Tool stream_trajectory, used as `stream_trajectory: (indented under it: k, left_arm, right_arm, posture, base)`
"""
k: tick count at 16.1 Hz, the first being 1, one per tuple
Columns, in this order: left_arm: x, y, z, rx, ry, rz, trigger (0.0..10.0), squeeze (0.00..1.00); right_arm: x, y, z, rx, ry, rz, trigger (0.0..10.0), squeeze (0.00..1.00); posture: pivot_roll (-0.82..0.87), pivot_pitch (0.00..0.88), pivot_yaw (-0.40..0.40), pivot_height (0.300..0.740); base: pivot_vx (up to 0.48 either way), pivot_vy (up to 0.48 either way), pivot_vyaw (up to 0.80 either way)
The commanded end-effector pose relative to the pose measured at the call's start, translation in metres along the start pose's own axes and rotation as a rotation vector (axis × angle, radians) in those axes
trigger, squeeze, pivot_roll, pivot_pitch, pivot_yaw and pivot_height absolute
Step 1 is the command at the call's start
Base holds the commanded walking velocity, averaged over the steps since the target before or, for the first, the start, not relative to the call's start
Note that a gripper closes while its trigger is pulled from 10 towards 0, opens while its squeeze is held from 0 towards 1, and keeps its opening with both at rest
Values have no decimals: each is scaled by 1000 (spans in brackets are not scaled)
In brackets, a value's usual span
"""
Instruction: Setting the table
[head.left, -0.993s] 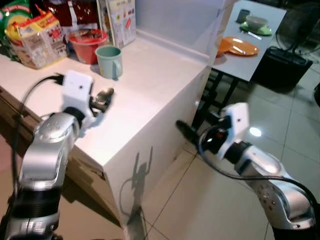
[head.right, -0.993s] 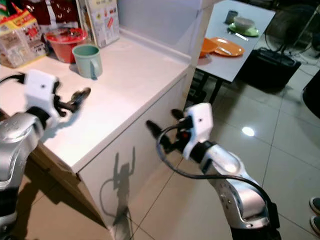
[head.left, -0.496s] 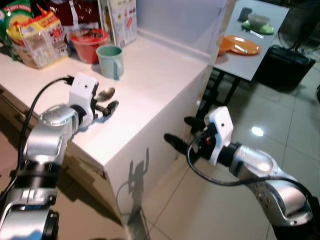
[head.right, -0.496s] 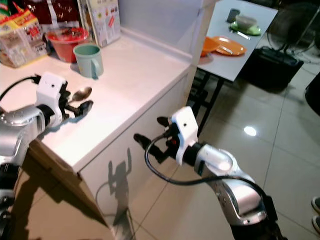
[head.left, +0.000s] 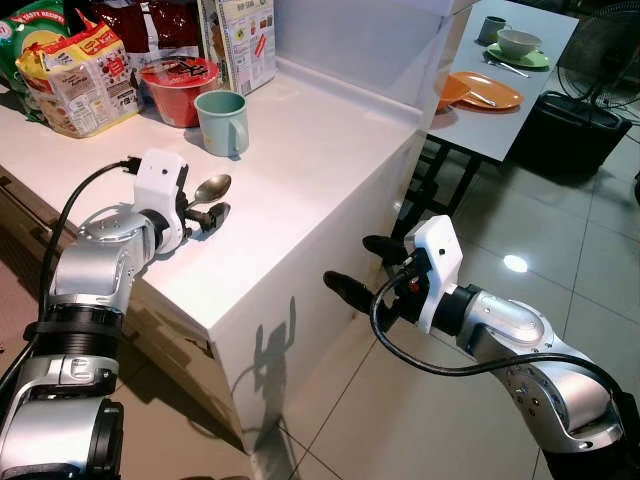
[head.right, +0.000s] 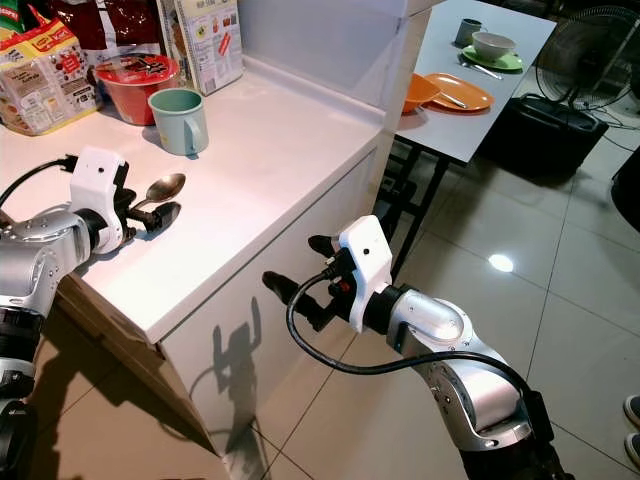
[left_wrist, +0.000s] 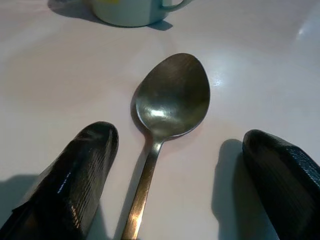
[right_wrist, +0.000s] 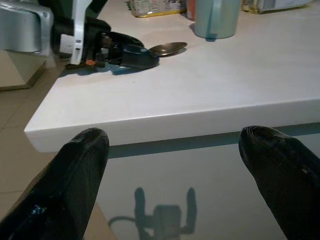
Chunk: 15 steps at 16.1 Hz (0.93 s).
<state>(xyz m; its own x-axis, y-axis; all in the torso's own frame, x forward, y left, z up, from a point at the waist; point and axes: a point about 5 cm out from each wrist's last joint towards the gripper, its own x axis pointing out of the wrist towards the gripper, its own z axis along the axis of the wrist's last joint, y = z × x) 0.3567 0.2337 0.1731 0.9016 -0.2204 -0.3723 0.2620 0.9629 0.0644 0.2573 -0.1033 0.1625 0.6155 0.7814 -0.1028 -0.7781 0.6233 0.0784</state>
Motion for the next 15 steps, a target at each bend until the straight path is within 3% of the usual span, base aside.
stream_trajectory:
  k: [1,3,4,5,7,9,15]
  left_arm:
    - [0,3,5,-6,9,8,10000,1000]
    - [0,5,3,13,36,1,9647,1000]
    - [-1,5,2,19,41,-1,8549,1000]
    - [-1,5,1,33,50,1,0,1000]
    - [-1,6,-4,80,78,-7,0,843]
    - [-2,6,-6,90,92,-9,0,0]
    - [-2,5,-7,83,105,-25,0,0]
  right_arm:
    - [-1,0,-2,-4,16,8,10000,0]
    - [-2,2,-3,-8,20,17,10000,0]
    - [-3,2,-3,-9,21,18,10000,0]
    - [-3,2,-3,-13,24,20,10000,0]
    - [-4,3,-4,-16,28,24,10000,0]
    - [-4,4,-4,-18,29,26,10000,0]
    - [-3,3,-4,-23,28,23,10000,0]
  posture:
    - [85,0,-64,740]
    - [85,0,-64,740]
    - [85,0,-64,740]
    - [83,0,-62,740]
    - [83,0,-62,740]
    - [85,0,-62,740]
    - [86,0,-60,740]
  base:
    - [0,0,0]
    - [0,0,0]
    - [0,0,0]
    - [0,0,0]
    - [0,0,0]
    - [0,0,0]
    - [0,0,0]
